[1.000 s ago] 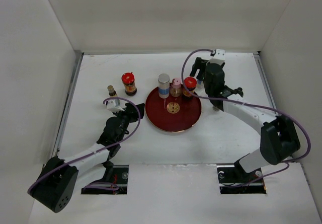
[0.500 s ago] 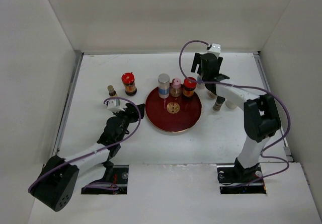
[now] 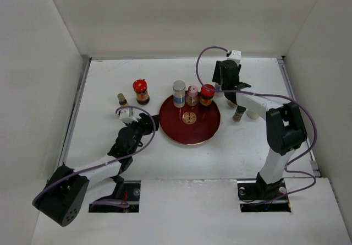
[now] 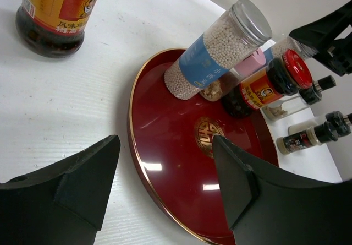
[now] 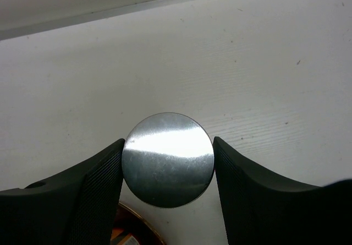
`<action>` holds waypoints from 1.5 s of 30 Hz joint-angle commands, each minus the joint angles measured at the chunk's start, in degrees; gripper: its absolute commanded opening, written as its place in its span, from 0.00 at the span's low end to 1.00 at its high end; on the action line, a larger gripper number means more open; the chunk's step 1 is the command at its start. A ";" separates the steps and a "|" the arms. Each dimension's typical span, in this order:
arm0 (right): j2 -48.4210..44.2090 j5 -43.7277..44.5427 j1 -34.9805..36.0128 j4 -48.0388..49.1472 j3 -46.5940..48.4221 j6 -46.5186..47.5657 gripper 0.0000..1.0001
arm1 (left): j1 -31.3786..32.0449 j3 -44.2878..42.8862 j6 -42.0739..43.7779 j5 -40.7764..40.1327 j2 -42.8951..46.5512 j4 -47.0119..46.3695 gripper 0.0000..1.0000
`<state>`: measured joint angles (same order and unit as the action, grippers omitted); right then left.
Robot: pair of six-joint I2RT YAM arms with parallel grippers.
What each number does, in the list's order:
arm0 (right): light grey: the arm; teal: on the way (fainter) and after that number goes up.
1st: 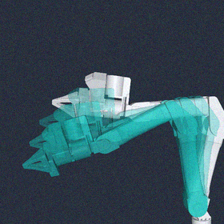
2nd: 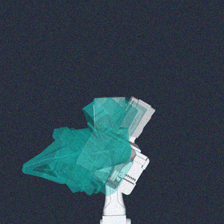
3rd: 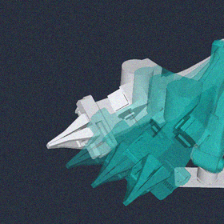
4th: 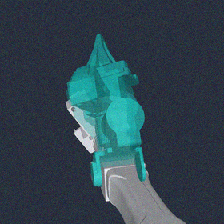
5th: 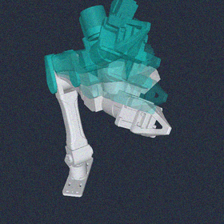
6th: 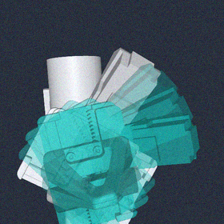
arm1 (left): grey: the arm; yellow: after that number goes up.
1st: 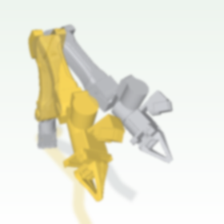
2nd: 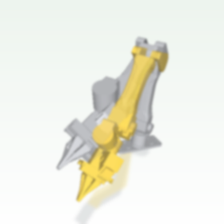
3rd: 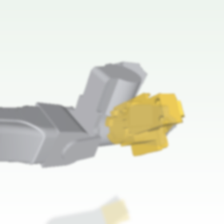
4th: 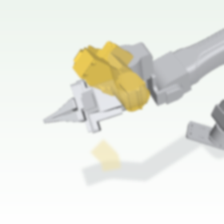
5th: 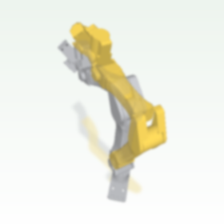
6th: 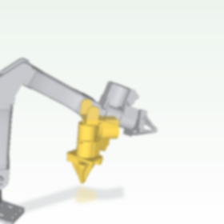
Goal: Organize the condiment bottles
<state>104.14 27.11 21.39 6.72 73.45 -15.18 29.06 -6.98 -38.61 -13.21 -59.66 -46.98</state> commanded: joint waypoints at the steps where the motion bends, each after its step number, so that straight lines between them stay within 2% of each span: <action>1: -8.06 2.85 1.06 5.67 -0.85 1.73 0.50 | 0.43 -2.51 -0.24 0.73 -0.37 -3.56 0.67; 6: -18.33 5.49 3.26 6.29 -6.20 2.26 0.49 | 0.87 -2.68 -0.41 0.82 -1.07 -3.64 0.67; 15: -31.26 9.62 8.36 3.74 -19.12 -0.02 0.50 | 1.48 -2.77 -0.59 0.73 -1.34 -4.00 0.67; 24: -38.04 8.75 16.70 -0.30 -25.81 -5.64 0.49 | 1.83 -2.60 -0.33 0.29 -0.37 -4.00 0.67; 30: -33.93 6.29 22.07 2.94 -23.54 -6.62 0.49 | 2.18 -2.60 -0.33 0.20 0.42 -3.82 0.67; 39: -19.42 3.91 22.51 10.76 -15.10 -3.37 0.49 | 2.45 -2.60 -0.24 0.47 1.38 -3.47 0.67; 45: -13.00 3.82 22.78 11.39 -10.79 -1.26 0.50 | 2.18 -2.42 -0.15 0.56 2.35 -3.12 0.67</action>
<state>90.59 30.85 43.64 9.72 57.78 -17.93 31.20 -7.79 -38.63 -13.02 -58.43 -47.40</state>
